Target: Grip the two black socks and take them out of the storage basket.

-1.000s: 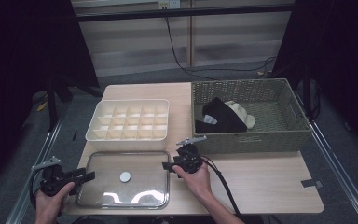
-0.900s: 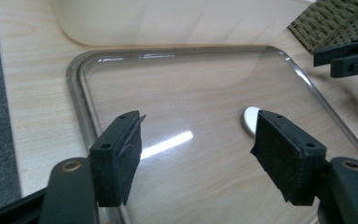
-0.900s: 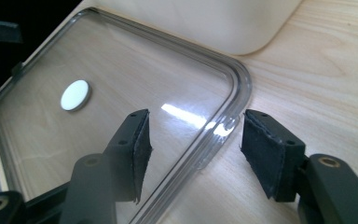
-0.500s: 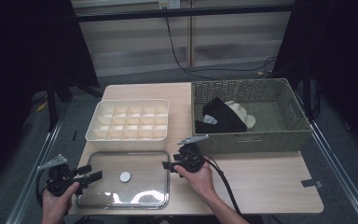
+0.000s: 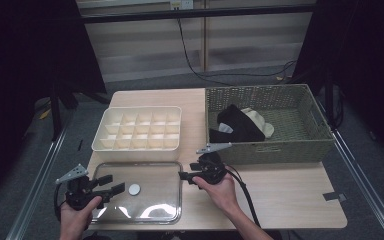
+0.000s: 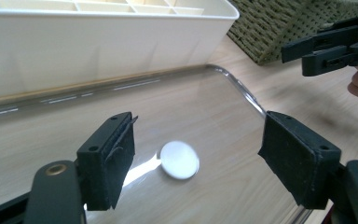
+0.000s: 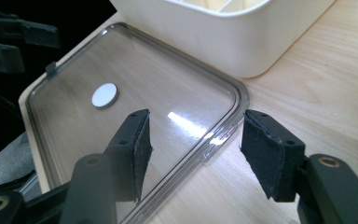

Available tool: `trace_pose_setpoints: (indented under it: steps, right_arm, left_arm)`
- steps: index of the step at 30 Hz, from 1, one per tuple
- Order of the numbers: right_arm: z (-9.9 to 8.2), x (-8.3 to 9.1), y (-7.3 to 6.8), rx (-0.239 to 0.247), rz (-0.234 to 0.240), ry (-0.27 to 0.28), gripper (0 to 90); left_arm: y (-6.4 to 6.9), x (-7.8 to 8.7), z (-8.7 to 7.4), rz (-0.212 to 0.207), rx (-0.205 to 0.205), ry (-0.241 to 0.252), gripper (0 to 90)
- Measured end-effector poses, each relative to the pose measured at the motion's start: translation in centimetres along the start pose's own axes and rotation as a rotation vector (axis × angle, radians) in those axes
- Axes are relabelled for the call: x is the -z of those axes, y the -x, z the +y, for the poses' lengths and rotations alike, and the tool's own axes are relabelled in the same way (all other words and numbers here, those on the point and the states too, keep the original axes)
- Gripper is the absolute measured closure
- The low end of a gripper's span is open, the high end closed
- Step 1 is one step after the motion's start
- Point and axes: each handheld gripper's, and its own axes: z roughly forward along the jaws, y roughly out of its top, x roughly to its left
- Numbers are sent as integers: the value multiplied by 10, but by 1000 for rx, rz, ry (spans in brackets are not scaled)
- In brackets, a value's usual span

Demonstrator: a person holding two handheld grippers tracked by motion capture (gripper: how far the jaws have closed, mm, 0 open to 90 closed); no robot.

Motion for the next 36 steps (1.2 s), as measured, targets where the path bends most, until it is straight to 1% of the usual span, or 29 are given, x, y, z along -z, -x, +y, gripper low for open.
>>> trace_pose_setpoints:
  steps: [1,2,7,13,18,20,23,25,27,29,32,36]
  right_arm:
    - [1,3,0,-2,2,3,423]
    - [2,5,0,0,0,10,424]
    - [4,19,2,5,-10,29,437]
    - [8,35,4,7,-13,52,441]
    - [12,47,9,10,-24,71,456]
    - [12,52,10,8,-27,82,470]
    - [16,60,12,5,-29,96,476]
    - [19,68,14,2,-32,104,482]
    - [22,74,17,10,-41,111,488]
    - [25,80,23,8,-51,119,489]
    - [30,88,30,12,-67,129,491]
    - [35,96,43,10,-97,137,495]
  left_arm:
    - [2,-1,1,-12,4,6,256]
    - [3,-3,1,-12,1,9,256]
    - [13,-10,8,-13,-35,-17,247]
    - [23,-21,13,-44,-45,-29,240]
    - [28,-26,9,-64,-46,-32,240]
    - [29,-28,7,-62,-52,-39,240]
    - [29,-31,5,-72,-54,-43,239]
    - [30,-33,6,-80,-63,-48,236]
    - [30,-35,6,-84,-62,-50,225]
    - [31,-34,6,-84,-60,-45,217]
    - [31,-32,4,-81,-48,-35,212]
    - [33,-31,0,-84,-49,-39,209]
